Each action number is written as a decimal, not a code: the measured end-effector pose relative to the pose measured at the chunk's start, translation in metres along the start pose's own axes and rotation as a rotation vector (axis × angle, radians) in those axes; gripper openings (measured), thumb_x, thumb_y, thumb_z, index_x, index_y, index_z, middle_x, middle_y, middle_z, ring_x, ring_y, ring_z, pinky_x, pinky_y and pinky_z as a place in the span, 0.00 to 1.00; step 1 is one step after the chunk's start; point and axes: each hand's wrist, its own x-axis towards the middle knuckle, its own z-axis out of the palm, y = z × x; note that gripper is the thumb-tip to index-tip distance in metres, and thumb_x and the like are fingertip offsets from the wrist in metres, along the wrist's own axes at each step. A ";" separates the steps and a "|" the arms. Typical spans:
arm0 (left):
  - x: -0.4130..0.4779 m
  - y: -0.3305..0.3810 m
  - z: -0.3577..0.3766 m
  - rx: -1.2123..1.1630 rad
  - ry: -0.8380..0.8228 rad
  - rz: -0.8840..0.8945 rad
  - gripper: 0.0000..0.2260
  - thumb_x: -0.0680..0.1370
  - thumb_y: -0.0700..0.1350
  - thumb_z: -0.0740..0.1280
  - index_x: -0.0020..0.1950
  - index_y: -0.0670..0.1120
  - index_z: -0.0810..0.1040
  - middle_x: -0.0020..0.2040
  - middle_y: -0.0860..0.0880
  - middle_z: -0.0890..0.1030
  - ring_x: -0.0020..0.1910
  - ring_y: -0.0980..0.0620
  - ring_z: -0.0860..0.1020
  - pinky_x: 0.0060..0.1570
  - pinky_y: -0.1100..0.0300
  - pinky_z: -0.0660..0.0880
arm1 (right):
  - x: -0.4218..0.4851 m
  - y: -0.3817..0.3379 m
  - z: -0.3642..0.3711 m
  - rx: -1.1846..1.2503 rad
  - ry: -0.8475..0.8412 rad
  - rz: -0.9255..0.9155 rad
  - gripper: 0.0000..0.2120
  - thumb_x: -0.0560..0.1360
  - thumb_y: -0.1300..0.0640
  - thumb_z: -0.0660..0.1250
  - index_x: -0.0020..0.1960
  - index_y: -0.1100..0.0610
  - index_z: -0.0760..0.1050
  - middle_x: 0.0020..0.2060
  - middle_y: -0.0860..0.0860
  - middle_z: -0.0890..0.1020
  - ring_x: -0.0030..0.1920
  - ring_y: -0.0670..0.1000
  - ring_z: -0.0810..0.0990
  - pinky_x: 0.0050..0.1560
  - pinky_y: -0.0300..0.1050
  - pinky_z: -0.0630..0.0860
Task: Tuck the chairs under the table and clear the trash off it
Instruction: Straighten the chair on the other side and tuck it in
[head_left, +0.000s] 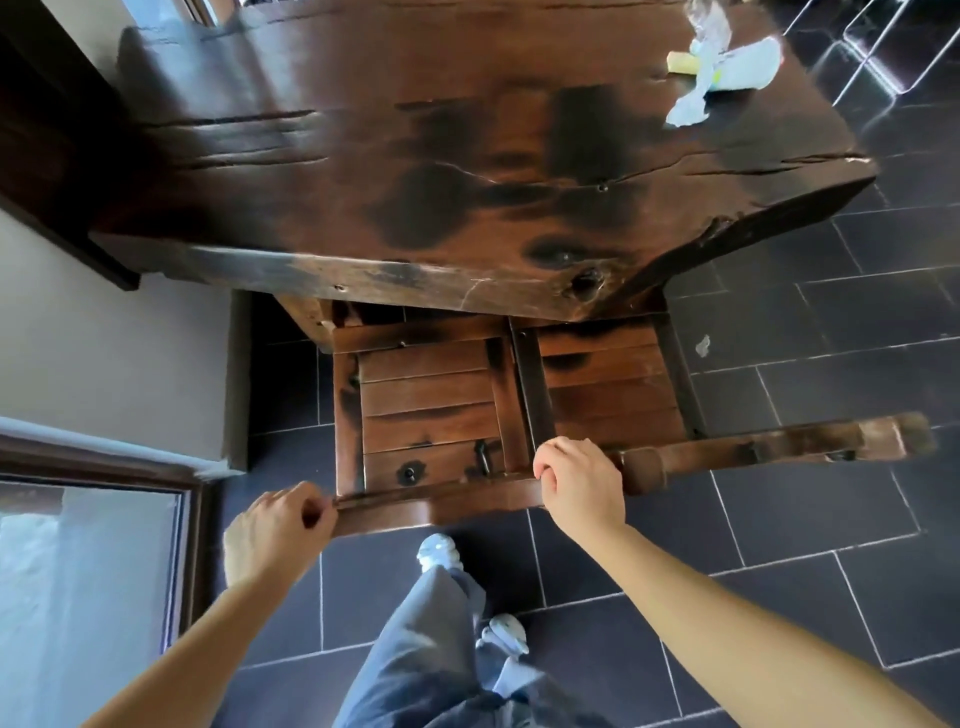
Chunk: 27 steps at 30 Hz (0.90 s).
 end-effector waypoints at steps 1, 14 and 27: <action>0.003 -0.002 0.001 0.002 -0.006 0.011 0.07 0.70 0.54 0.68 0.34 0.57 0.75 0.32 0.53 0.79 0.34 0.46 0.79 0.29 0.61 0.68 | 0.003 -0.002 -0.001 -0.006 -0.011 0.018 0.10 0.68 0.65 0.67 0.34 0.52 0.76 0.32 0.46 0.80 0.33 0.48 0.76 0.39 0.44 0.78; 0.033 0.015 -0.004 -0.075 0.009 -0.046 0.08 0.70 0.51 0.68 0.33 0.50 0.73 0.30 0.54 0.75 0.34 0.49 0.74 0.29 0.60 0.65 | 0.053 0.009 0.000 -0.067 -0.116 0.047 0.02 0.74 0.55 0.68 0.43 0.50 0.79 0.38 0.48 0.83 0.35 0.48 0.79 0.35 0.34 0.72; 0.032 0.018 -0.009 -0.062 0.008 -0.019 0.08 0.70 0.50 0.68 0.32 0.53 0.71 0.29 0.56 0.69 0.33 0.50 0.70 0.31 0.60 0.63 | 0.053 0.009 0.001 -0.129 -0.172 0.127 0.09 0.78 0.54 0.62 0.44 0.51 0.80 0.38 0.50 0.84 0.32 0.49 0.77 0.32 0.33 0.71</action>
